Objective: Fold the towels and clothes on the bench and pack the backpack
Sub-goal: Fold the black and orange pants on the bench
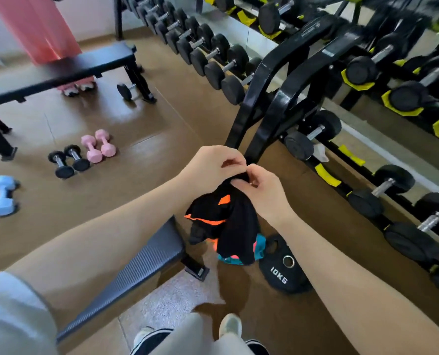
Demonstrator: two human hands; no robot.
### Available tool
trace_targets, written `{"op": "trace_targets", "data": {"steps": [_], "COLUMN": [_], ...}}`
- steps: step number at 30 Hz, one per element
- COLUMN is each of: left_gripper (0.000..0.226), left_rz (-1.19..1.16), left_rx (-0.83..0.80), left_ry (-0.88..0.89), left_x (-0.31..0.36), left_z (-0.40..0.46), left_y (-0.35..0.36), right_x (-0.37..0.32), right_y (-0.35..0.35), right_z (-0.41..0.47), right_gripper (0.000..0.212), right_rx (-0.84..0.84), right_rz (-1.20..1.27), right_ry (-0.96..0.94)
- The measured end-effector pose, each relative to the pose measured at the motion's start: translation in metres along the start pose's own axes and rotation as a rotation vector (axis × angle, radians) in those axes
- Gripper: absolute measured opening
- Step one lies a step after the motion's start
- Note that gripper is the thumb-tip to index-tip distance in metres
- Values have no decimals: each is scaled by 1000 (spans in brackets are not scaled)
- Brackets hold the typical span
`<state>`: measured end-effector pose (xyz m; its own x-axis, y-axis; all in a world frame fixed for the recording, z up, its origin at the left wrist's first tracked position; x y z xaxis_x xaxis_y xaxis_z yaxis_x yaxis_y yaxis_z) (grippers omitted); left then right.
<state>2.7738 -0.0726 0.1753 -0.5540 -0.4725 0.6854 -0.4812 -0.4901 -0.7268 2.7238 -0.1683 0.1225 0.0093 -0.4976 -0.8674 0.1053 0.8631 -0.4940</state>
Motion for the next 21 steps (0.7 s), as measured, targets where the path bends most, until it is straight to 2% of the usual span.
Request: {"op": "trace_targets", "data": {"steps": [2, 3, 6, 8, 11, 13, 17, 19, 21], "left_gripper": [12, 23, 53, 62, 74, 67, 21, 15, 21], "left_rz": [-141, -237, -543, -604, -716, -702, -488, -506, -504], "left_rx": [66, 65, -112, -210, -247, -307, -430, -391, -330], "left_ry": [-76, -125, -258, -297, -310, -319, -295, -313, -358], "left_x": [-12, -22, -54, -71, -85, -88, -95, -108, -129], "left_z": [-5, -9, -24, -32, -36, -38, -50, -59, -69], "left_y": [-2, 2, 28, 41, 46, 45, 37, 27, 14], "right_x": [3, 4, 3, -1, -7, -7, 1, 4, 5], "right_y": [-3, -4, -5, -2, 5, 8, 3, 6, 14], "right_z": [4, 6, 10, 12, 14, 17, 24, 23, 20], "right_gripper": [8, 9, 17, 18, 15, 21, 28, 22, 22], "right_rx": [-25, -38, -96, -181, -279, -277, -118, -67, -54], "right_rz": [144, 301, 679, 766, 859, 934, 1022, 1055, 1060], "right_ry": [28, 66, 120, 130, 144, 155, 184, 190, 207]}}
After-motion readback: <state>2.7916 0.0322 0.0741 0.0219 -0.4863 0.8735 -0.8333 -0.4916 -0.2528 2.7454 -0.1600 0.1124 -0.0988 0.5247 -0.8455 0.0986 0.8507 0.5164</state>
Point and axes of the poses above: each hand's wrist, its own z-axis towards the middle knuckle, its own y-axis out of the palm, x = y × z, the point moved 8 cm from there along z, towards the middle knuckle, and after that the axes turned 7 degrees about -x, right-handed, at the moved point
